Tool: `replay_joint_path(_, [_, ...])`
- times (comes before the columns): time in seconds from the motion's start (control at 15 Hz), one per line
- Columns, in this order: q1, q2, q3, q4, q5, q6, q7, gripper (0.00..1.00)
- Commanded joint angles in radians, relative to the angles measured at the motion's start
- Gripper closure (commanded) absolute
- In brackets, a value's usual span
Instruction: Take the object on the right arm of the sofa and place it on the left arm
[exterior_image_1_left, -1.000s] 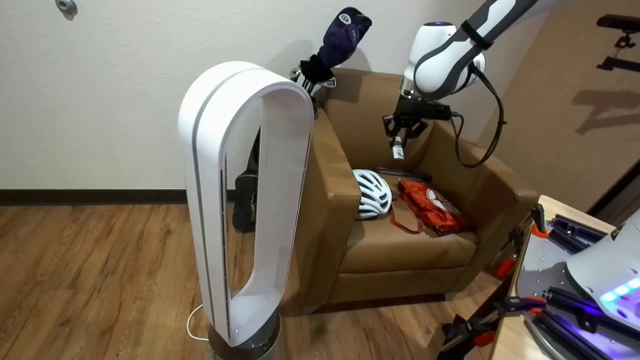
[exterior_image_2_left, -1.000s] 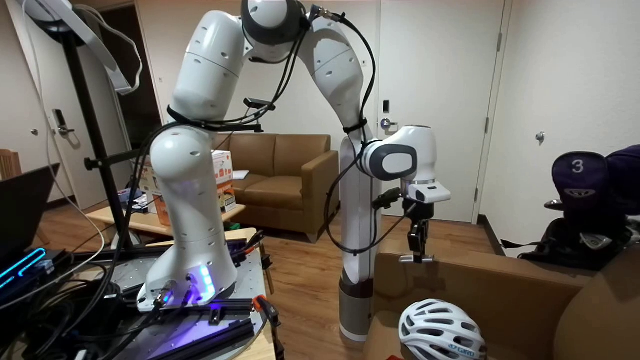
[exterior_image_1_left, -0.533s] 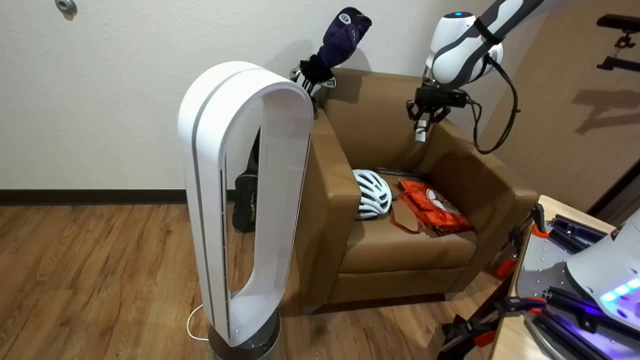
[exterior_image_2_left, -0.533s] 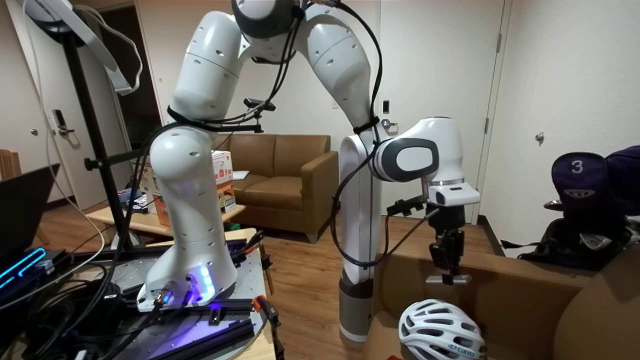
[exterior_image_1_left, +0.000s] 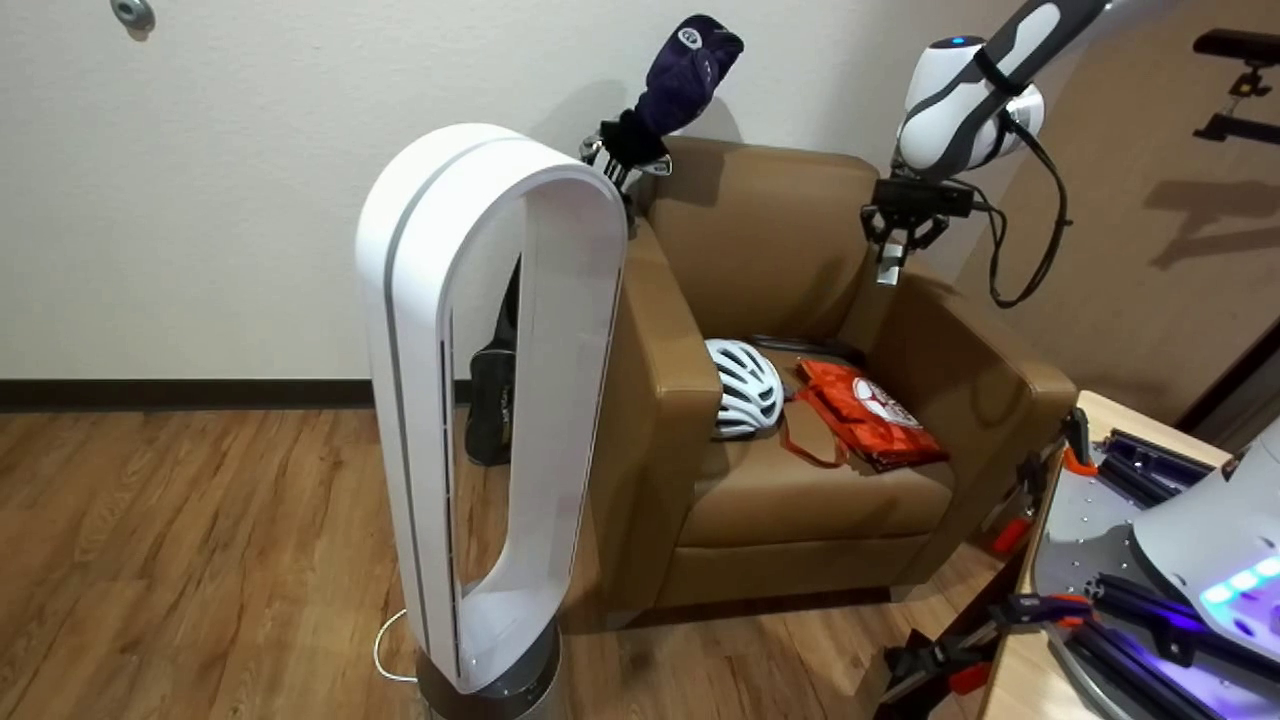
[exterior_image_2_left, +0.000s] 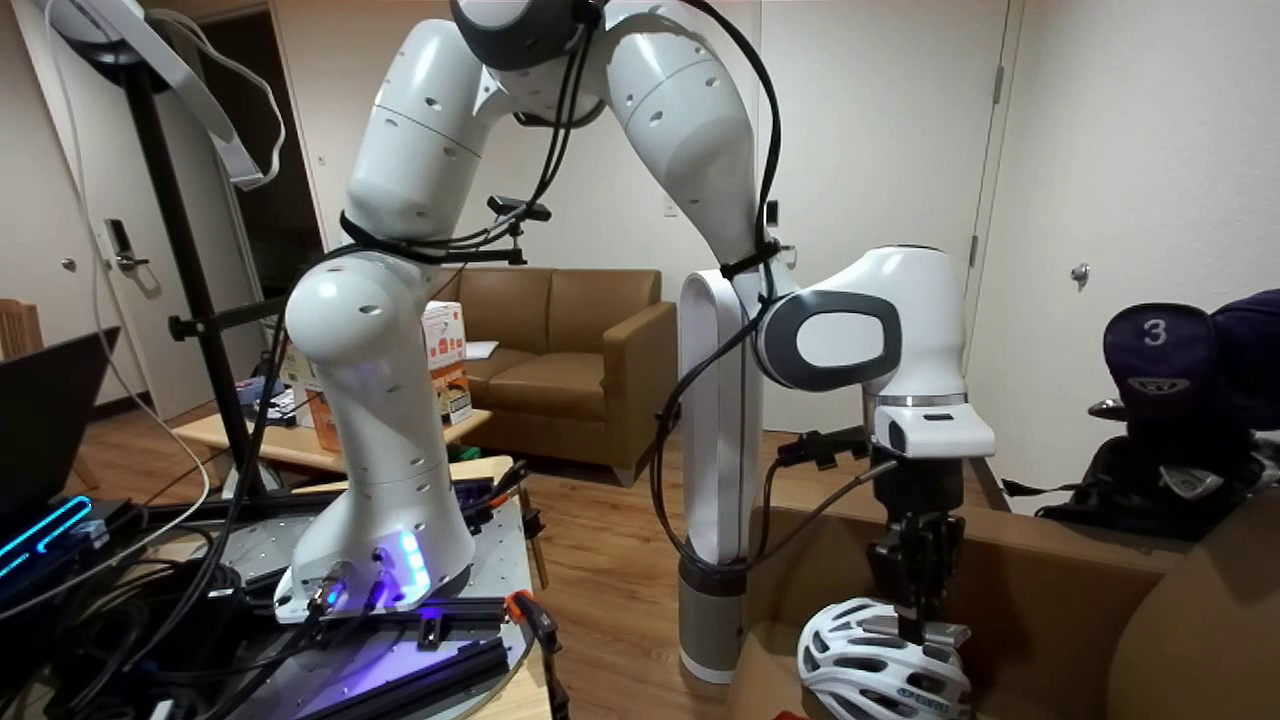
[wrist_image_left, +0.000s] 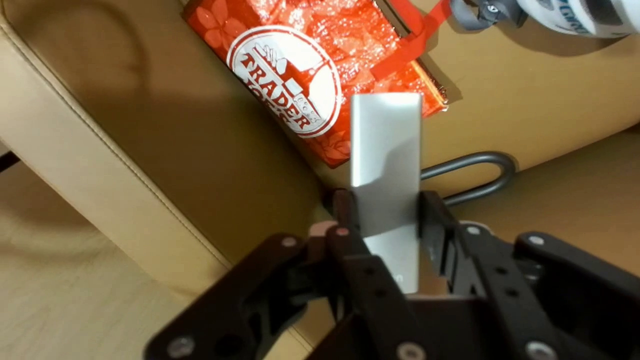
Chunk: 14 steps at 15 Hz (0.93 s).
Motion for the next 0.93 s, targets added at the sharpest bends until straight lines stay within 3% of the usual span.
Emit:
replay_joint_path(0.0, [-0.008, -0.004, 0.015, 0.004, -0.022, 0.002, 0.003, 0.86])
replay_joint_path(0.13, [-0.009, -0.003, -0.003, 0.032, -0.056, -0.031, -0.018, 0.86])
replay_joint_path(0.27, [-0.057, -0.004, 0.002, 0.071, -0.069, -0.075, -0.080, 0.86])
replay_joint_path(0.6, [-0.217, 0.067, 0.025, 0.208, -0.044, -0.217, -0.275, 0.86])
replay_joint_path(0.87, [-0.322, 0.150, 0.063, 0.280, 0.000, -0.234, -0.402, 0.86])
